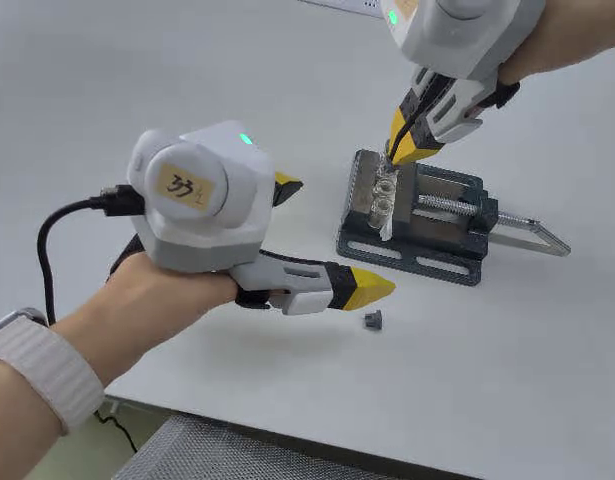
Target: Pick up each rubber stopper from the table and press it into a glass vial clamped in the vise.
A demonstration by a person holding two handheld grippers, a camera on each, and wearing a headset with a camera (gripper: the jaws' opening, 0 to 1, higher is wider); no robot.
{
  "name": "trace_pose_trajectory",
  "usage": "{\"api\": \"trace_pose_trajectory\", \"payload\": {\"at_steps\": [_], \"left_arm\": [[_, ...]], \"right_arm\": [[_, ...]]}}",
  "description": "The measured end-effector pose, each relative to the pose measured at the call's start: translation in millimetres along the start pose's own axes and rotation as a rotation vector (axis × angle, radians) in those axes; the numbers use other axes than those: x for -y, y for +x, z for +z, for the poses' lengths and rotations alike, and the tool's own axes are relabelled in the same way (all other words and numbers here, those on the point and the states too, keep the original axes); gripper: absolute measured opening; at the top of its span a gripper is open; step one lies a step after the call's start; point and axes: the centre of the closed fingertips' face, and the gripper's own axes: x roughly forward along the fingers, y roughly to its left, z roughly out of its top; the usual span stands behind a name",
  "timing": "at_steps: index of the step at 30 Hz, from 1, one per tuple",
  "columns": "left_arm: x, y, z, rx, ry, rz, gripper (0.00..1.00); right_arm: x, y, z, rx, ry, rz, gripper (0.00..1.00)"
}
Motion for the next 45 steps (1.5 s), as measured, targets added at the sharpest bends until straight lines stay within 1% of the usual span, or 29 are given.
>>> {"api": "trace_pose_trajectory", "payload": {"at_steps": [1,5,10,16,21,26,30,31,36,40,42,43,45], "left_arm": [[-0.3,-0.1,0.2,0.001,0.0,0.001,0.85],[-5.0,-1.8,0.2,0.001,0.0,0.007,0.85],[-8.3,-2.8,0.0,0.001,-0.001,0.014,0.85],[-7.1,-1.7,-0.4,0.0,-0.004,0.013,0.85],[-6.8,-0.7,0.1,0.003,-0.006,0.014,0.85],[-8.9,-0.3,-2.0,0.001,-0.01,0.016,0.85],[-9.7,-0.5,-2.7,-0.001,-0.013,0.018,0.85],[-10.1,-0.4,-2.9,-0.001,-0.014,0.019,0.85],[-9.9,0.3,-2.4,0.001,-0.017,0.019,0.85],[-11.0,0.5,-3.1,-0.001,-0.018,0.02,0.85],[-12.1,0.3,-3.7,0.0,-0.022,0.02,0.85],[-12.4,0.1,-4.0,0.0,-0.022,0.02,0.85],[-12.6,-0.4,-4.6,-0.002,-0.022,0.022,0.85]], "right_arm": [[-0.7,-0.4,0.3,0.0,0.01,0.0,0.0],[-1.7,-0.7,0.8,-0.003,0.0,0.0,0.0],[-1.4,-1.5,1.0,0.001,0.015,0.0,0.0],[3.8,-0.1,0.5,-0.018,0.015,0.006,0.0],[-3.0,-1.6,1.9,-0.028,0.021,0.012,0.0],[-3.9,-1.2,2.2,-0.026,0.034,0.021,0.0],[-4.9,-1.8,3.4,-0.037,0.039,0.026,0.0],[-6.5,-2.5,4.1,-0.038,0.052,0.029,0.0],[-11.1,-4.1,5.4,-0.042,0.058,0.041,0.0],[-1.4,0.4,1.9,-0.046,0.063,0.05,0.0],[-4.5,-0.4,0.1,-0.059,0.063,0.053,0.0],[-4.4,-0.1,0.5,-0.064,0.052,0.053,0.0],[-3.4,0.6,0.5,-0.064,0.056,0.054,0.0]]}}
